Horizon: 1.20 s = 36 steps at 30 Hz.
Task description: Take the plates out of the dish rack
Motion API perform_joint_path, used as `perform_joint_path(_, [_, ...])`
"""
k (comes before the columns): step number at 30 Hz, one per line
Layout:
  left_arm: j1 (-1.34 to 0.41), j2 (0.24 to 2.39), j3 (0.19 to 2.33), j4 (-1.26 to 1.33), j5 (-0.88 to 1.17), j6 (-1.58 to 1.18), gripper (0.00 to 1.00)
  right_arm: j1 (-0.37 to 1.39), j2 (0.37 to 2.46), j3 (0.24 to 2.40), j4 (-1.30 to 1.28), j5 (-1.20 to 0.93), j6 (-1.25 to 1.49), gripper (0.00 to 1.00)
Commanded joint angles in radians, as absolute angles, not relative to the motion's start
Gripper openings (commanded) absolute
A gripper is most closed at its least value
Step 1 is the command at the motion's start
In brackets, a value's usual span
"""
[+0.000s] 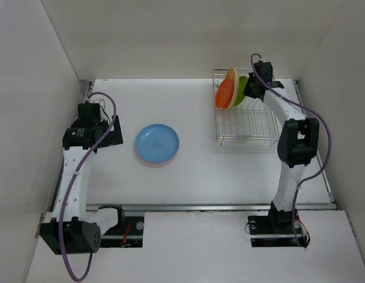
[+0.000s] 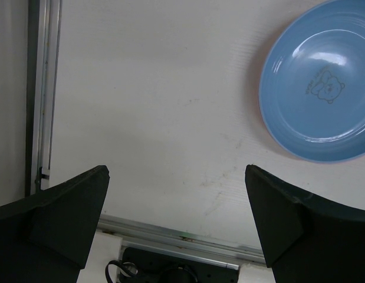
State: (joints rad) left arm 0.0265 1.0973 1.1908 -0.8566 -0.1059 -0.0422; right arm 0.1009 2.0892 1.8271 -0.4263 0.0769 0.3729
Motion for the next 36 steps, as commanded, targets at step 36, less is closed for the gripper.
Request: perform_joint_path(36, [-0.006, 1.209, 1.358, -0.943, 0.580, 0.256, 0.98, 0.733, 1.678, 1.430, 0.064, -0.581, 0.215, 0.00])
